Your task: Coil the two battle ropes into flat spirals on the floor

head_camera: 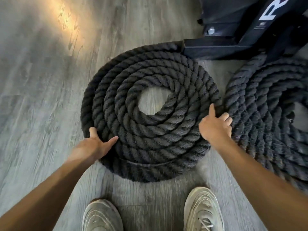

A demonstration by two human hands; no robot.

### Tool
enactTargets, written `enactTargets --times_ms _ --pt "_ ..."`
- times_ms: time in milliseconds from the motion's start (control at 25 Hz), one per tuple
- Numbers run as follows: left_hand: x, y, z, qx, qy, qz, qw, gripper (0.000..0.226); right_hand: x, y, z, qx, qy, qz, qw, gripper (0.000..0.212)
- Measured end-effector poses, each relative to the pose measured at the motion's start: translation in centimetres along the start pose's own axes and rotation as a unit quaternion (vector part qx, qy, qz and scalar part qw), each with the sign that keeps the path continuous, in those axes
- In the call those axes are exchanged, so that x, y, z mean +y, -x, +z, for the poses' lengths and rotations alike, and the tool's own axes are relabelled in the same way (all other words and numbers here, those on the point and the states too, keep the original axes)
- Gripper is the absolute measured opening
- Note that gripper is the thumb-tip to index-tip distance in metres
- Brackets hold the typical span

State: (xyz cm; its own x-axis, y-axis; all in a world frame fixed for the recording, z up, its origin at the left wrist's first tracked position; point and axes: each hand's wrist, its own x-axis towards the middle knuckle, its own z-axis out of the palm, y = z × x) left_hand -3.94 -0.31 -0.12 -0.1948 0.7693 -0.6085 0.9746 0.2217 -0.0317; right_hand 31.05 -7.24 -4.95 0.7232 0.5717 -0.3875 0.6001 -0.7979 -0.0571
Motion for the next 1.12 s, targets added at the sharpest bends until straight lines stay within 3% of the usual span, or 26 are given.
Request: enactTargets --times_ms 80,160,240,320,400,600,760,880,920,1000,1120 --pt "1.5 0.1 -1.0 0.084 -0.157 0.031 0.984 0.096 0.4 3.1 1.2 0.083 0.027 -0.11 0.99 0.066" --pt "4.7 -0.1 -1.0 0.181 -0.188 0.153 0.953 0.09 0.6 6.2 2.9 0.085 0.013 -0.226 0.97 0.069" --pt "8.3 -0.4 0.0 0.189 -0.19 0.326 0.907 0.088 0.6 7.9 4.5 0.048 0.035 -0.283 0.957 0.076" --pt "10.9 -1.5 0.9 0.148 -0.22 0.433 0.861 0.086 0.7 7.7 5.2 0.048 0.048 -0.296 0.953 0.082" --pt "11.9 -2.7 1.7 0.143 -0.24 0.442 0.852 0.083 0.8 7.2 5.4 0.061 0.035 -0.295 0.953 0.083" --pt "13.9 -2.7 3.3 0.221 -0.266 0.398 0.849 0.065 1.9 6.3 5.0 0.079 0.026 -0.303 0.949 0.073" --pt "15.4 0.1 5.3 0.238 -0.247 0.389 0.855 0.051 5.2 4.7 3.3 0.047 0.051 -0.333 0.94 0.061" --pt "15.9 1.0 5.8 0.239 -0.246 0.372 0.862 0.049 6.3 3.8 2.2 0.046 -0.004 -0.364 0.93 0.058" --pt "15.8 0.9 5.7 0.243 -0.243 0.373 0.862 0.048 7.2 3.2 1.8 0.086 -0.016 -0.346 0.934 0.059" --pt "15.8 0.7 5.8 0.248 -0.237 0.381 0.859 0.046 11.0 1.7 0.8 0.137 0.012 -0.22 0.966 0.07" --pt "15.8 0.7 6.0 0.252 -0.229 0.39 0.856 0.044 17.3 -0.1 0.4 0.053 0.048 -0.045 0.996 0.08"
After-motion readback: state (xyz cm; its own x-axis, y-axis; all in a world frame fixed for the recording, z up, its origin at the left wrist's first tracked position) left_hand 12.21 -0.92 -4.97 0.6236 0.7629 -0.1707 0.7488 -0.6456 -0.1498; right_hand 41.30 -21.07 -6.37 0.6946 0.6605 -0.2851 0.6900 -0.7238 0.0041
